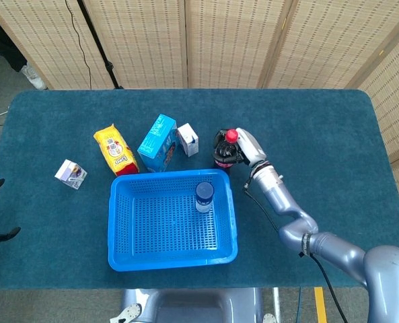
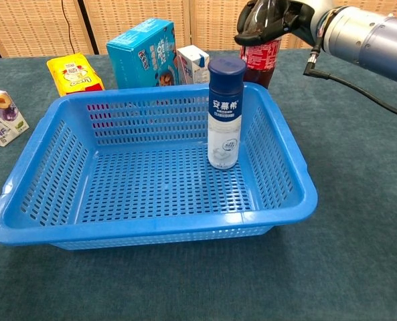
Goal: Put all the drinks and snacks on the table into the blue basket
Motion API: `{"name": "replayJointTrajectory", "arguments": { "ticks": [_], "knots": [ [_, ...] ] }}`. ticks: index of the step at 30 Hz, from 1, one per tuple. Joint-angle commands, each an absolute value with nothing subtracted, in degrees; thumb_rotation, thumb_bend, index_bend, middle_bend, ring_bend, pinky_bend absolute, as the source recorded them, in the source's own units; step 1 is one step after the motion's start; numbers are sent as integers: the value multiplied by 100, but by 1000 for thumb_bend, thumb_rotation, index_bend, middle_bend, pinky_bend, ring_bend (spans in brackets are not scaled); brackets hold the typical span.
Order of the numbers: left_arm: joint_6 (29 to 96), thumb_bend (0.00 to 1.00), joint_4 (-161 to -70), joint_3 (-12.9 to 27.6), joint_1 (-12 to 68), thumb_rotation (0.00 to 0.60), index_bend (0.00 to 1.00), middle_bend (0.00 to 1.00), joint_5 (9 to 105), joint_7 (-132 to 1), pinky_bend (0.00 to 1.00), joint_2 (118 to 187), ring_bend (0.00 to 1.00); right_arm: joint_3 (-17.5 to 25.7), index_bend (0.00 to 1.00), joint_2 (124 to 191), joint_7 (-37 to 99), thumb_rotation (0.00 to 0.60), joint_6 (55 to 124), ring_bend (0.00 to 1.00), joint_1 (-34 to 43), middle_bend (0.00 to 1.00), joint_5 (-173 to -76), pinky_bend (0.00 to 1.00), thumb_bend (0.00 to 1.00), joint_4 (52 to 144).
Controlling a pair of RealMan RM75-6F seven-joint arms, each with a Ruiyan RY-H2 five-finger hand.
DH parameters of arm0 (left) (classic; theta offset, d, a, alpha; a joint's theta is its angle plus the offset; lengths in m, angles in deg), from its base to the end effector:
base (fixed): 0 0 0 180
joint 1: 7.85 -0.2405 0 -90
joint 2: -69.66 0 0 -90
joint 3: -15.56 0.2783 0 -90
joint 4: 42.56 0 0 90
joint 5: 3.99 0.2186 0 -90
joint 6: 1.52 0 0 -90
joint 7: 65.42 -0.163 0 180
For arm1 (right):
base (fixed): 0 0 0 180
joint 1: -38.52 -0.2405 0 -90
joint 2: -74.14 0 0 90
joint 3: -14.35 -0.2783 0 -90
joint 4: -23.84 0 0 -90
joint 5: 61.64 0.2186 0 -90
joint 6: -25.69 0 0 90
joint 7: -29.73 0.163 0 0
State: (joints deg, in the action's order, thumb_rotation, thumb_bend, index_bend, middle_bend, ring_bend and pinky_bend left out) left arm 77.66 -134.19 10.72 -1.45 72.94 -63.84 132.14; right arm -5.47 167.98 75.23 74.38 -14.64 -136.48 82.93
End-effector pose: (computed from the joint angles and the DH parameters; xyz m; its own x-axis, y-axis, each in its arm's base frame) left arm -0.3596 0.2180 0.1732 0.3797 0.0513 0.9237 0.9153 0.1244 -0.3832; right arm -0.1144 -0.4870 0.0015 -0.3296 -0.3574 0.8739 -0.8659 -0.2544 -0.4306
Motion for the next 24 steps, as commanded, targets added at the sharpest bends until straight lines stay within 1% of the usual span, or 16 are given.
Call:
{"name": "replayJointTrajectory", "arguments": {
  "ticks": [1, 5, 10, 15, 20, 22, 24],
  "knots": [
    [7783, 100, -13430, 1084, -150, 600, 0, 0, 7330, -6370, 0, 13206, 0, -531, 596, 16582, 7454, 600, 7758, 621, -1293, 616, -13791, 696, 567, 8562],
    [7793, 100, -13440, 1106, -151, 600, 0, 0, 7384, -6364, 0, 13202, 0, -564, 598, 16165, 7405, 600, 8270, 623, -1073, 618, -14021, 700, 567, 9031],
    [7804, 100, -13468, 1137, -154, 600, 0, 0, 7451, -6356, 0, 13194, 0, -632, 601, 15413, 7332, 600, 8799, 622, -780, 619, -14297, 700, 568, 9844],
    [7881, 100, -13489, 1152, -182, 600, 0, 0, 7509, -6360, 0, 13190, 0, -562, 603, 14627, 7474, 600, 9393, 622, -384, 620, -14749, 700, 569, 10755],
    [7869, 100, -13500, 1175, -178, 600, 0, 0, 7539, -6379, 0, 13199, 0, -426, 604, 14143, 7585, 600, 9655, 623, -181, 622, -15109, 700, 570, 11273],
    [7881, 100, -13510, 1181, -179, 600, 0, 0, 7562, -6390, 0, 13199, 0, -332, 605, 13932, 7674, 600, 9690, 623, -114, 622, -15259, 700, 569, 11528],
    [7901, 100, -13516, 1176, -183, 600, 0, 0, 7562, -6409, 0, 13204, 0, -151, 606, 13696, 7807, 600, 9671, 623, -74, 622, -15545, 700, 569, 11853]
  ]
}}
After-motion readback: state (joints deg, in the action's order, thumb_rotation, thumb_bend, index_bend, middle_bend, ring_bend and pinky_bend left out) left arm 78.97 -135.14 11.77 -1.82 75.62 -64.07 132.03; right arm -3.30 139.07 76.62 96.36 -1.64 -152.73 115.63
